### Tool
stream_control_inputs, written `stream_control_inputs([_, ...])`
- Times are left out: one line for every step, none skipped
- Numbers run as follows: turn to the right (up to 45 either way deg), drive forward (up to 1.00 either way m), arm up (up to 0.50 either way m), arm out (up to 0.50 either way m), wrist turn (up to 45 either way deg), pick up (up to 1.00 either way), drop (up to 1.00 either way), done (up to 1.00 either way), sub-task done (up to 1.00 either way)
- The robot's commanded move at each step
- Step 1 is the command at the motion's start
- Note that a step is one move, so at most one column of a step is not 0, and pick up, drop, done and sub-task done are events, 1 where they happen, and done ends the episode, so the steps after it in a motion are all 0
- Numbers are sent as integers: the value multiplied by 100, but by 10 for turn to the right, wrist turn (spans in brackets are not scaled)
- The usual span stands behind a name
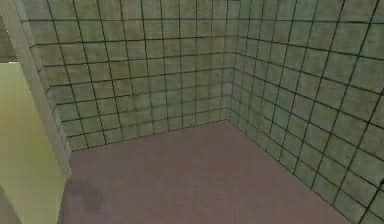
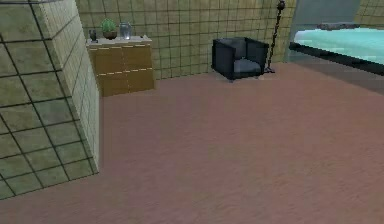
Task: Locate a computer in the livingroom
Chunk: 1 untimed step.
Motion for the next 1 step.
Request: stream_control_inputs([-180,0,0,0,0,0,0,0,0])
